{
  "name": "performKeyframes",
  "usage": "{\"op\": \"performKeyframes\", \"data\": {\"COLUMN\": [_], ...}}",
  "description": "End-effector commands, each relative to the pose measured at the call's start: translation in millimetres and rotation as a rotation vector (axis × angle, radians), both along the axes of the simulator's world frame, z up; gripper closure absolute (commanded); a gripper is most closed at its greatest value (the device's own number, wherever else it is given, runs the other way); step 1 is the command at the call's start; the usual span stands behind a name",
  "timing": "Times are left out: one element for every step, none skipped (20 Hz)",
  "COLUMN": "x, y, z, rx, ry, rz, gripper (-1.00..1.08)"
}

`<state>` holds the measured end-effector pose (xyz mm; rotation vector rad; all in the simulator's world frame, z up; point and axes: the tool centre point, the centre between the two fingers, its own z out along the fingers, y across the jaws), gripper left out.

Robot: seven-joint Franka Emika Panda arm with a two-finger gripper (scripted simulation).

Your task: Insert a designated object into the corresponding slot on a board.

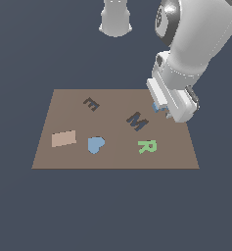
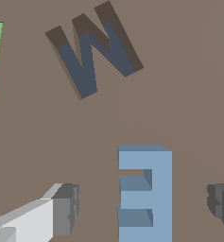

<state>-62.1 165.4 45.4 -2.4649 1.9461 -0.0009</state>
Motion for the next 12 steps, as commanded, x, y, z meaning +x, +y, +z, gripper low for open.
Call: {"op": "performKeyframes", "data": {"x": [-0.5, -0.6, -0.6, -0.8, -0.8, -0.8, -0.8, -0.8, -0.8, -0.8, -0.8, -0.8], "y": [-0.2, -0.4, -0.6, -0.4, -0.4, -0.5, -0.5, -0.5, -0.5, -0.5, -0.5, -0.5], "z": [-7.2, -10.2, -12.5, -14.2, -15.1, -15.5, -15.5, -15.5, -15.5, -15.5, -15.5, -15.5], "rx": [0.000, 0.000, 0.000, 0.000, 0.000, 0.000, 0.000, 0.000, 0.000, 0.000, 0.000, 0.000], "ry": [0.001, 0.001, 0.001, 0.001, 0.001, 0.001, 0.001, 0.001, 0.001, 0.001, 0.001, 0.001], "rz": [0.001, 0.001, 0.001, 0.002, 0.002, 0.002, 0.002, 0.002, 0.002, 0.002, 0.002, 0.002], "gripper": [-0.92, -0.92, -0.92, -0.92, -0.92, -0.92, 1.08, 1.08, 1.08, 1.08, 1.08, 1.08]}}
